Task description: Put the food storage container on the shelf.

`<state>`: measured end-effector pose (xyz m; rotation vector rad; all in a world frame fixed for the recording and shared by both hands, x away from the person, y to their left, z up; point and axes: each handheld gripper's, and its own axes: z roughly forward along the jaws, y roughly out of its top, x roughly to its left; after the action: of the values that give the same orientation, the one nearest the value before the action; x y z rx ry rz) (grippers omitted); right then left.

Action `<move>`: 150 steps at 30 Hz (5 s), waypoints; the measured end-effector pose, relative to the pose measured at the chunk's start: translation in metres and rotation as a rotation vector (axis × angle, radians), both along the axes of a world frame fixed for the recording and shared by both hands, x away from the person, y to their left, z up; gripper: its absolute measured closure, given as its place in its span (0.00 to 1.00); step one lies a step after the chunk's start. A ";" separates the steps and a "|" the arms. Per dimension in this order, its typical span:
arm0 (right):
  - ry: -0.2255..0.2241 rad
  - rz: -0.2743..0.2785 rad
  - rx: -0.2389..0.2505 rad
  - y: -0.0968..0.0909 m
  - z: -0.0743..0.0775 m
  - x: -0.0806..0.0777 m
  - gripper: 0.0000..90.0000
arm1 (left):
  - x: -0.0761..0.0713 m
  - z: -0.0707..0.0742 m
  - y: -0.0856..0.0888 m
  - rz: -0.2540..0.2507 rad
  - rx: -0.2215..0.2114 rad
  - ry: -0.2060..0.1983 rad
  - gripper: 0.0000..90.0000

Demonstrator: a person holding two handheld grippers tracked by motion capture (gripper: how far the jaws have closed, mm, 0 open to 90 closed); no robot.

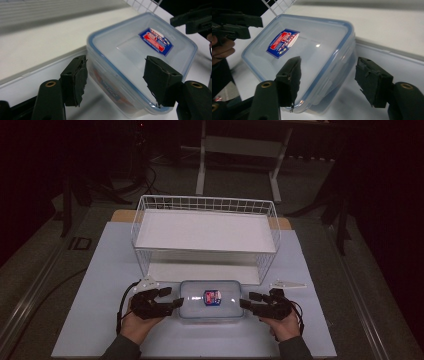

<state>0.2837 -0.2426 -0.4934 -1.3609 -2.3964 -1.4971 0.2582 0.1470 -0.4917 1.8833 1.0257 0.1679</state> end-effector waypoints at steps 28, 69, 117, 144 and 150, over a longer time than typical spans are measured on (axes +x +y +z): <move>0.246 0.086 0.158 0.009 -0.026 0.019 0.27 | 0.017 -0.021 -0.010 -0.063 -0.132 0.227 0.24; 0.155 0.131 0.173 -0.004 -0.003 -0.016 0.58 | -0.021 0.003 0.002 -0.040 -0.148 0.172 0.58; -0.194 0.115 0.214 0.004 0.131 -0.016 0.58 | -0.013 0.136 0.011 -0.065 -0.151 -0.137 0.58; -0.308 0.090 0.251 0.008 0.193 0.010 0.59 | 0.016 0.195 0.017 -0.066 -0.170 -0.248 0.58; -0.303 0.079 0.263 0.010 0.200 0.023 0.58 | 0.029 0.202 0.018 -0.061 -0.170 -0.247 0.58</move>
<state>0.3064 -0.2326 -0.2936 -1.0390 -2.2631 -2.0342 0.2872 0.1647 -0.2900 1.6891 0.7889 0.2622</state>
